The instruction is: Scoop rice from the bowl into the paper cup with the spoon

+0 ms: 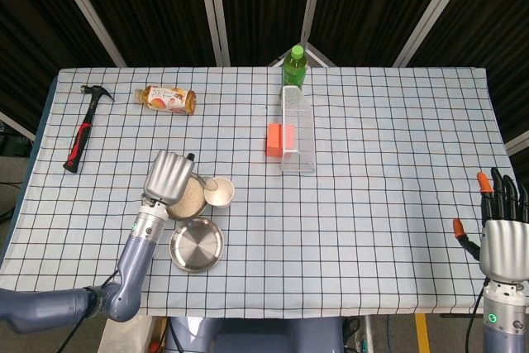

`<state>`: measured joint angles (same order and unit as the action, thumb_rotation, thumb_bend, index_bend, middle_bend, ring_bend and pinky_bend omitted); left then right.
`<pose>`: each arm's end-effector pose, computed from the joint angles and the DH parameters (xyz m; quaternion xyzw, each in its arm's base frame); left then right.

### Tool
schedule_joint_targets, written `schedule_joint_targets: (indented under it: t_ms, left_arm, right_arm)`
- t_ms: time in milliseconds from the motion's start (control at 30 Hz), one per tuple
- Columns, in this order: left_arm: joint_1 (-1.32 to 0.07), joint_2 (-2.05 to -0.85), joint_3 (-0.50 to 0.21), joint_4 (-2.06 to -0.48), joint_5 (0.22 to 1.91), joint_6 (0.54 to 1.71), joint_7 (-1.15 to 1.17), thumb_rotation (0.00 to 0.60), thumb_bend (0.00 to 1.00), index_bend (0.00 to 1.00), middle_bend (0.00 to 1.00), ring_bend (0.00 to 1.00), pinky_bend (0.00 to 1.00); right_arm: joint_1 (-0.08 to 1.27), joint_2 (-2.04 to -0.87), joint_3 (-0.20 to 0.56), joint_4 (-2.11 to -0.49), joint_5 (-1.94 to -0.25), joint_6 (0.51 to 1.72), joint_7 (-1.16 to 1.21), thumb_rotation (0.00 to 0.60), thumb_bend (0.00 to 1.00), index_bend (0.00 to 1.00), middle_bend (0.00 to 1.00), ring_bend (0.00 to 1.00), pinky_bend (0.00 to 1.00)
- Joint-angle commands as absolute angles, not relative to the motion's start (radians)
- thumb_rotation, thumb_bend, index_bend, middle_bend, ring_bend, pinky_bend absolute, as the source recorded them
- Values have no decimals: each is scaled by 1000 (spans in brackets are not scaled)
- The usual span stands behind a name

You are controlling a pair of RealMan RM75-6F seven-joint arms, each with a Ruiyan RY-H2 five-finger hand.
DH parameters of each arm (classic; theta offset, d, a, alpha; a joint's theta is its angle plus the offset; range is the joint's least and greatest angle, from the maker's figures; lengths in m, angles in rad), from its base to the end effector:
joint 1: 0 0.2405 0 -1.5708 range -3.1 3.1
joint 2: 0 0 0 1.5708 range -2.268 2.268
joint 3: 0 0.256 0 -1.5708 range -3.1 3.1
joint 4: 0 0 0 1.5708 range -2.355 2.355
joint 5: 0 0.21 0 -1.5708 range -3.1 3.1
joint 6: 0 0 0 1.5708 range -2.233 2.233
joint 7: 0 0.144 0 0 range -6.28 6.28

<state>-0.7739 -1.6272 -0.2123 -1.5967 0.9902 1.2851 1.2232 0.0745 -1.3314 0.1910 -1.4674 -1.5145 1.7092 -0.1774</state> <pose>-0.1072 0.3370 0.0001 -0.7491 -0.1147 -0.2435 0.6053 -0.2990 -0.1984 0.1544 0.5180 -0.2597 0.4461 0.6821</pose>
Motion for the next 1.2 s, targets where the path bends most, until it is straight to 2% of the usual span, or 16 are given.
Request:
schedule_joint_targets:
  t_ms: [33, 567, 1200]
  left_arm:
    - [-792, -1632, -213, -1606, 968, 1281, 1256, 600, 515, 565, 1000, 1000, 1000]
    - [-898, -1594, -170, -1625, 996, 1236, 1424, 600, 515, 569, 1000, 1000, 1000]
    - [-919, -1532, -97, -1612, 1058, 1208, 1446, 600, 515, 571, 1000, 1000, 1000]
  right_arm:
    - [75, -1332, 192, -1465, -1516, 1711, -178, 600, 322, 0, 0, 0, 0]
    - [77, -1339, 199, -1448, -1524, 1727, -175, 600, 321, 0, 0, 0, 0]
    - [78, -1340, 203, -1444, -1530, 1739, -187, 600, 321, 0, 0, 0, 0]
